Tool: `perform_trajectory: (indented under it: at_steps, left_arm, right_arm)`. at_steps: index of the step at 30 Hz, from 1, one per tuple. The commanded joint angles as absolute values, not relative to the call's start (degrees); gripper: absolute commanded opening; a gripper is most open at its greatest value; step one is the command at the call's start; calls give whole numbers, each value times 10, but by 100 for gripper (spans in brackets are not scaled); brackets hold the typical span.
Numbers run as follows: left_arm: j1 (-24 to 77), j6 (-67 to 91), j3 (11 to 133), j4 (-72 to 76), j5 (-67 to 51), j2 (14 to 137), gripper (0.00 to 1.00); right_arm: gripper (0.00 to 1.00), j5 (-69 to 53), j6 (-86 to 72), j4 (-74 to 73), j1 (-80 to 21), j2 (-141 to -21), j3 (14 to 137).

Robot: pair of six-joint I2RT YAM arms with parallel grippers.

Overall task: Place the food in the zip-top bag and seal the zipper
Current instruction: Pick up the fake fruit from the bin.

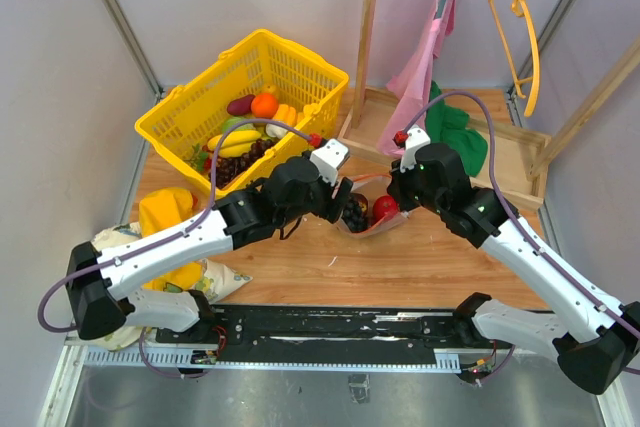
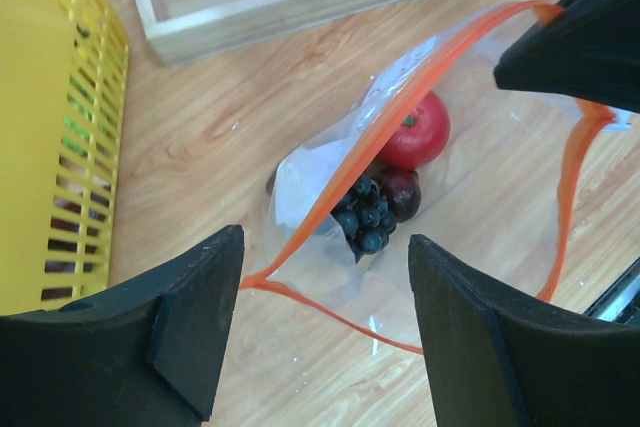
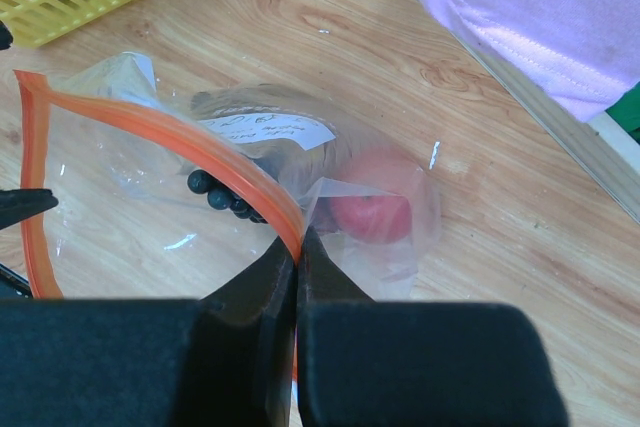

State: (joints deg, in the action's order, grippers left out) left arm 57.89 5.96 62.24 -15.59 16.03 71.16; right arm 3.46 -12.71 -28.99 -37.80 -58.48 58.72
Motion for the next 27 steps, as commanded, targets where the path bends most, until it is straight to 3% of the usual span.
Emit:
perform_trajectory:
  at_steps: [1, 13, 16, 20, 24, 27]
  left_arm:
    - [582, 115, 620, -174, 208, 718, 71]
    - [577, 175, 627, -205, 258, 777, 66]
    - [573, 176, 639, -219, 264, 785, 56]
    - [573, 167, 660, -228, 259, 780, 25]
    - [573, 159, 691, -248, 252, 776, 3]
    - [573, 152, 718, -267, 248, 773, 0]
  right_arm:
    - [1, 44, -128, -290, -368, -582, 610]
    - [1, 46, -127, -290, -368, -578, 606]
    - [1, 58, -122, -292, -368, -573, 606]
    - [1, 87, -113, -303, -368, -563, 606]
    - [1, 115, -99, -318, -368, -554, 612]
    - [1, 136, -90, -327, -368, -547, 617]
